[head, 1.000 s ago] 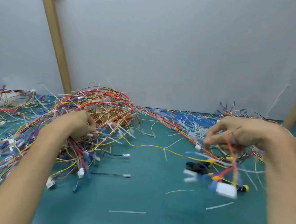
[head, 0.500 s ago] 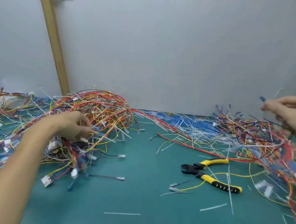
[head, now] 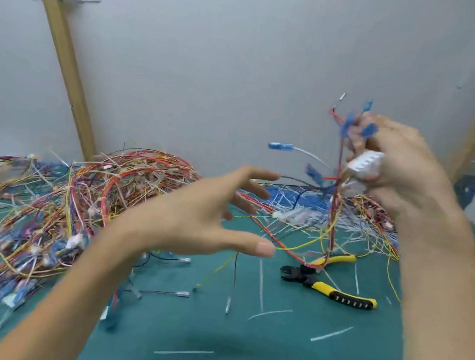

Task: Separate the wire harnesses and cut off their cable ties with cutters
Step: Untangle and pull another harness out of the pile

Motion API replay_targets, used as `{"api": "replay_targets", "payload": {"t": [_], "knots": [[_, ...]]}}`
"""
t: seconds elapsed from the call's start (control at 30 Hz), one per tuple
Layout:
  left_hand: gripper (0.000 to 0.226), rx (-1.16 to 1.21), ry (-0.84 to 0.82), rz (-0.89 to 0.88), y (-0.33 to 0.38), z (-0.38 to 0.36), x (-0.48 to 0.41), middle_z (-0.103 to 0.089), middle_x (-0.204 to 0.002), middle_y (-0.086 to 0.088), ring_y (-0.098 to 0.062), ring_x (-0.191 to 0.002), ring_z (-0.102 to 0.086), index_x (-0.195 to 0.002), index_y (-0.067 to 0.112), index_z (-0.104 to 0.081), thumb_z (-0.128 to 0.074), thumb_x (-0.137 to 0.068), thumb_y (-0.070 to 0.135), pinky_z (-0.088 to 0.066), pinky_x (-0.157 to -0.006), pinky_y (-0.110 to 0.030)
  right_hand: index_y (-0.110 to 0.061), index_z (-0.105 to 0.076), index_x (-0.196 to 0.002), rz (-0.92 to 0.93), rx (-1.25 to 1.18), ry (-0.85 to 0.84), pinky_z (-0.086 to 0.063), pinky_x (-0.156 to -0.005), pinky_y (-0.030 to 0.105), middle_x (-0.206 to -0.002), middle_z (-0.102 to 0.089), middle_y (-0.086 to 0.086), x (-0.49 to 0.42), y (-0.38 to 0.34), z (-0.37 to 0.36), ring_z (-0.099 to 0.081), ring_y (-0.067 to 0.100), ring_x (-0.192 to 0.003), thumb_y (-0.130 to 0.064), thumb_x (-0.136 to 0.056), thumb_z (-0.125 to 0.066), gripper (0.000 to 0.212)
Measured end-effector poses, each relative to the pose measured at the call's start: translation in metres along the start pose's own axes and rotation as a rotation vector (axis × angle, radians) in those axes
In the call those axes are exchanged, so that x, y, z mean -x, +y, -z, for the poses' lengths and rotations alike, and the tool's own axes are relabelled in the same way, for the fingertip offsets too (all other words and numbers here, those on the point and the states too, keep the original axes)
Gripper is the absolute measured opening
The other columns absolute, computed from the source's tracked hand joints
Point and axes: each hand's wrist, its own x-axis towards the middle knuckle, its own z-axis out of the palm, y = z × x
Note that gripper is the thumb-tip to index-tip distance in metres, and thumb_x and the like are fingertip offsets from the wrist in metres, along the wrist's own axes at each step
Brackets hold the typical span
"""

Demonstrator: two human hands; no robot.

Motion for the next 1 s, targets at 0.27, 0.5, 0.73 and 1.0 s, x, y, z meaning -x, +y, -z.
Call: {"api": "replay_targets", "payload": {"t": [0.27,0.5,0.73,1.0], "knots": [[0.019,0.503,0.361,-0.003,-0.013,-0.029,-0.021,-0.077,-0.103,0.002,-0.016,-0.092,-0.074,-0.109,0.013,-0.07,-0.055,-0.1,0.021,-0.056,-0.077,-0.033,-0.013,-0.057,-0.093,-0.178,0.139,-0.113,-0.033,-0.035,0.016,-0.068,-0.05,0.005,0.008,0.031,-0.032,-0.046,0.007,-0.044,-0.014,-0.106,-0.046,0.017],[0.023,0.714,0.396,0.094,-0.032,-0.023,-0.02,-0.078,-0.095,-0.01,-0.024,-0.091,-0.076,-0.103,0.0,-0.068,-0.05,-0.103,0.015,-0.057,-0.073,-0.025,-0.024,-0.077,-0.09,0.042,0.81,-0.059,-0.05,-0.074,0.028,-0.082,-0.07,-0.009,-0.003,0.046,-0.02,-0.063,0.012,-0.083,-0.031,-0.096,-0.062,0.018],[0.025,0.759,0.439,0.195,-0.042,-0.021,-0.021,-0.077,-0.094,-0.013,-0.023,-0.091,-0.076,-0.101,-0.001,-0.067,-0.052,-0.103,0.018,-0.057,-0.083,-0.033,-0.025,-0.076,-0.078,0.148,0.853,-0.234,-0.049,-0.07,0.026,-0.072,-0.074,-0.009,0.001,0.025,-0.004,-0.071,0.01,-0.077,-0.035,-0.094,-0.064,0.022],[0.019,0.774,0.432,0.198,-0.044,-0.017,-0.018,-0.078,-0.092,-0.005,-0.026,-0.092,-0.076,-0.095,0.008,-0.061,-0.048,-0.105,0.016,-0.058,-0.078,-0.029,-0.03,-0.079,-0.094,-0.061,1.073,-0.66,-0.05,-0.074,0.026,-0.081,-0.075,-0.014,0.022,0.039,-0.035,-0.064,0.0,-0.073,-0.051,-0.086,-0.072,0.024]]}}
